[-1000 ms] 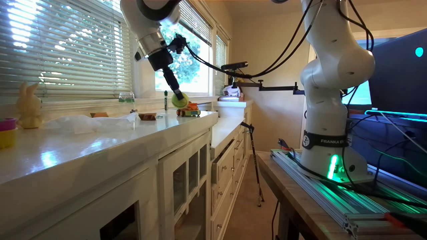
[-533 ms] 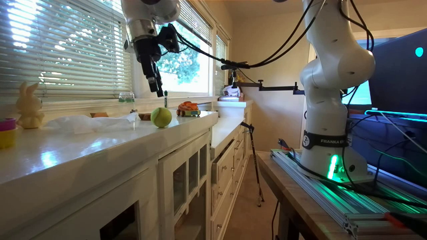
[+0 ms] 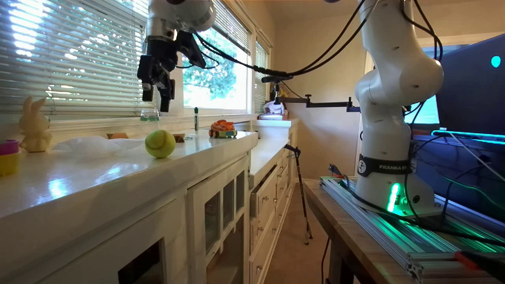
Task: Move the tennis bowl to the left
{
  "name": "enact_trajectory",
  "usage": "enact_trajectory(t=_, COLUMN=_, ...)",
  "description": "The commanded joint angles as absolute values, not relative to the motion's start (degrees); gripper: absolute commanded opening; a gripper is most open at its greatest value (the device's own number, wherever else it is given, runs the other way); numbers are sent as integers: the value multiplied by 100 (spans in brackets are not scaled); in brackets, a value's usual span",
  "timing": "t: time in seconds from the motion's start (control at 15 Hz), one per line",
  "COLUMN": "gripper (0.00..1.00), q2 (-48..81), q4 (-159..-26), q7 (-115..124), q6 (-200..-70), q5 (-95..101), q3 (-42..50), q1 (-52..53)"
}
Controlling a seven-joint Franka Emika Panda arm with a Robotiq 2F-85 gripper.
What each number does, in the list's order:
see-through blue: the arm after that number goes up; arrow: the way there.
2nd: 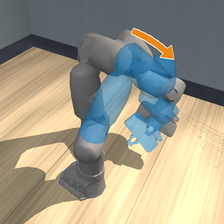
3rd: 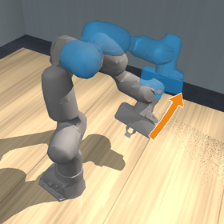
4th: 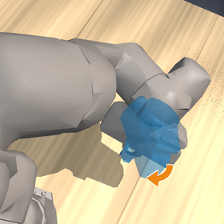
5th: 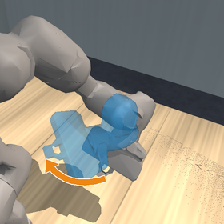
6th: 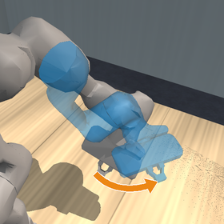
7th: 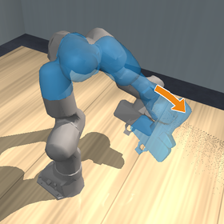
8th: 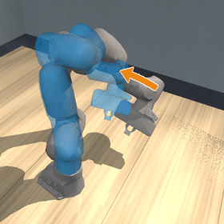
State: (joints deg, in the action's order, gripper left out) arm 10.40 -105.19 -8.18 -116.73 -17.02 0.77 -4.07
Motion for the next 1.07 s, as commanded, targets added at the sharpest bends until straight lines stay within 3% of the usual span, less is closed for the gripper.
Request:
enact_trajectory(t=0.0, gripper=100, q2=829, q4=-10824, q7=-722, q6=-12133, q5=-1982, q3=71, q1=-413)
enact_trajectory(t=0.53, gripper=100, q2=707, q4=-10962, q7=-639, q6=-12446, q5=-1869, q3=100, q1=-417)
enact_trajectory(t=1.0, gripper=100, q2=45, q4=-11220, q7=3, q6=-13206, q5=665, q3=402, q1=-357)
